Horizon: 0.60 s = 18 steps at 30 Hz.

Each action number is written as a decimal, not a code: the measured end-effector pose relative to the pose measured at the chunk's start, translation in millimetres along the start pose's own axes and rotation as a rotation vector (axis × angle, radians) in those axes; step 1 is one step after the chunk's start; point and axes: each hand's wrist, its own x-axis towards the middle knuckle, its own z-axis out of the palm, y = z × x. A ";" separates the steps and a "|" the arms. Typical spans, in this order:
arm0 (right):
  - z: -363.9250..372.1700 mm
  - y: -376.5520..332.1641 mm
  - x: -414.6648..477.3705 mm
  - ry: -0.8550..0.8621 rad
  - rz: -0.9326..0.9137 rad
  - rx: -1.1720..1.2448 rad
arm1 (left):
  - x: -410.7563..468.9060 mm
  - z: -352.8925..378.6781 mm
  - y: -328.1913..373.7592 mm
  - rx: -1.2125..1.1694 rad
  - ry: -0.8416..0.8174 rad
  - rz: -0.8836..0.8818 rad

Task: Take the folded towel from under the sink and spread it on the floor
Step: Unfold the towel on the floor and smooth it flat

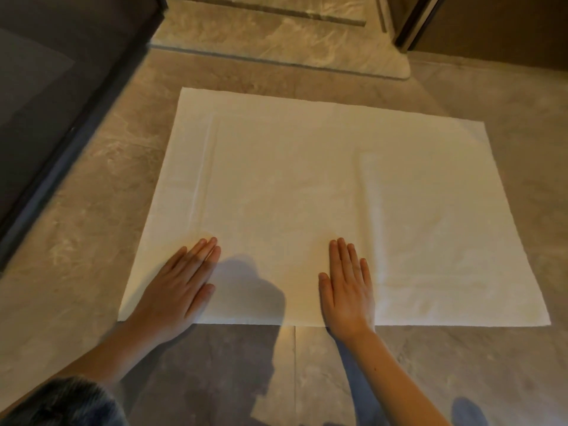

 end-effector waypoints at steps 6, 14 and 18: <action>-25.8 12.3 19.4 0.086 -0.039 0.169 | 44.9 -34.4 19.4 -0.122 0.084 0.026; -92.9 84.7 125.0 0.230 -0.041 0.124 | 223.7 -107.7 88.2 -0.032 0.177 0.134; -118.3 111.2 178.1 0.243 -0.062 0.099 | 289.7 -131.7 98.2 0.092 -0.018 0.311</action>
